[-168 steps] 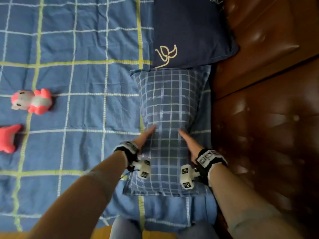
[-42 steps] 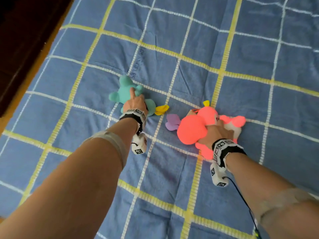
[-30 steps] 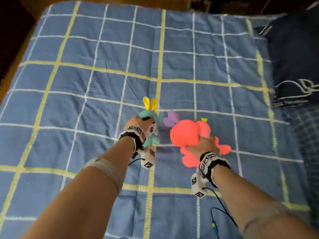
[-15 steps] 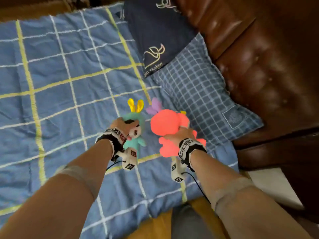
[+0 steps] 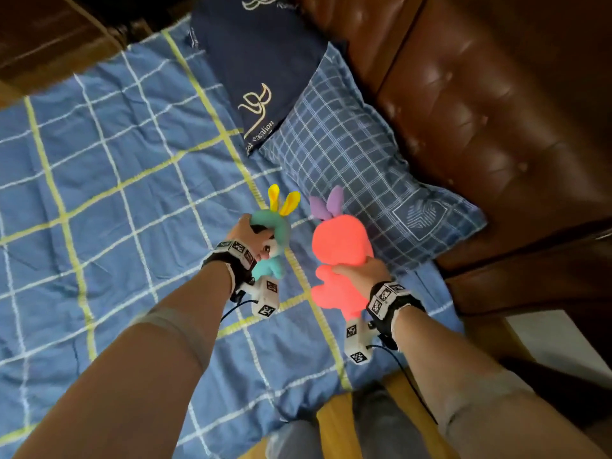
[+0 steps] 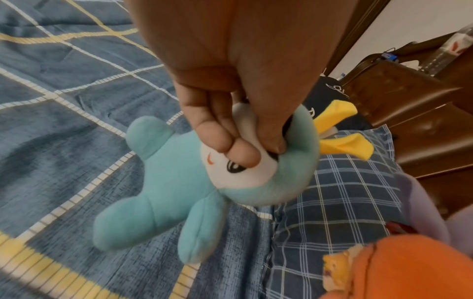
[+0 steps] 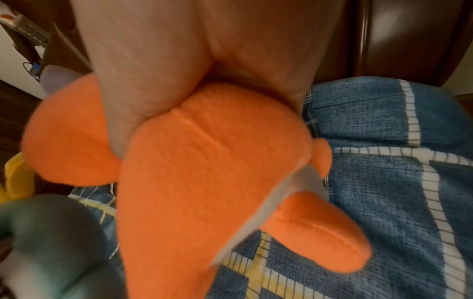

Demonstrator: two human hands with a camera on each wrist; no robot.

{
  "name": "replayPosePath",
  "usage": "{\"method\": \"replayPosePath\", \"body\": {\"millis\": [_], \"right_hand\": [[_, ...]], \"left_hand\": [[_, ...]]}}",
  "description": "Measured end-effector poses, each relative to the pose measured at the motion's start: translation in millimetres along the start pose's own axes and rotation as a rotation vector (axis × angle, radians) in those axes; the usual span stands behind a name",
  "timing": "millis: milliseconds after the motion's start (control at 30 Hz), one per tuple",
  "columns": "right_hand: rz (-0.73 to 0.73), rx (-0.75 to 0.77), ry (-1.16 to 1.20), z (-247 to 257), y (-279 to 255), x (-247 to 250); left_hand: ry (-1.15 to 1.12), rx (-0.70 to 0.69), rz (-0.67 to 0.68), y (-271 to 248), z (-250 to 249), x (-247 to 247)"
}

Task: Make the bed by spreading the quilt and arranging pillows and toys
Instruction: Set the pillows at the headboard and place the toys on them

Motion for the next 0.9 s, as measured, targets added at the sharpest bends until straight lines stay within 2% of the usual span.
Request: {"method": "replayPosePath", "body": {"millis": [133, 233, 267, 367, 467, 600, 733, 800, 900], "right_hand": [[-0.026, -0.023, 0.063, -13.2, -7.0, 1.8], [-0.133, -0.038, 0.130, -36.3, -17.8, 8.2], [-0.185, -0.043, 0.156, -46.3, -23.7, 12.7], [-0.298, -0.106, 0.234, -75.9, -36.7, 31.0], [-0.272, -0.161, 0.284, -93.0, -32.8, 30.8], [-0.189, -0.137, 0.209, -85.2, -2.2, -20.1], [-0.045, 0.005, 0.028, -57.3, 28.5, -104.8], [0.029, 0.052, -0.068, -35.3, 34.0, -140.6], [0.071, 0.087, -0.246, -4.3, 29.9, -162.2]], "left_hand": [[0.162, -0.102, 0.052, 9.5, -7.5, -27.3], [0.101, -0.089, 0.270, 4.8, -7.8, -59.5], [0.120, -0.113, 0.273, 6.6, -6.1, -70.8], [0.224, -0.212, 0.171, -2.2, -3.2, -99.2], [0.229, -0.219, 0.160, 4.0, 1.8, -116.5], [0.308, -0.170, 0.166, 24.5, 17.0, -95.8], [0.316, -0.013, 0.131, 49.7, 78.9, -38.7], [0.276, 0.080, 0.158, 54.3, 110.7, -9.4], [0.232, 0.170, 0.106, 58.6, 135.3, 18.2]]}}
Point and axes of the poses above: each hand's wrist, its own y-axis towards the middle knuckle, its own x-axis out of the back of the hand, z = x × y, the point moved 3 cm from there along y, towards the middle knuckle, and after that the axes turned 8 degrees about y, right-handed, at the moved point
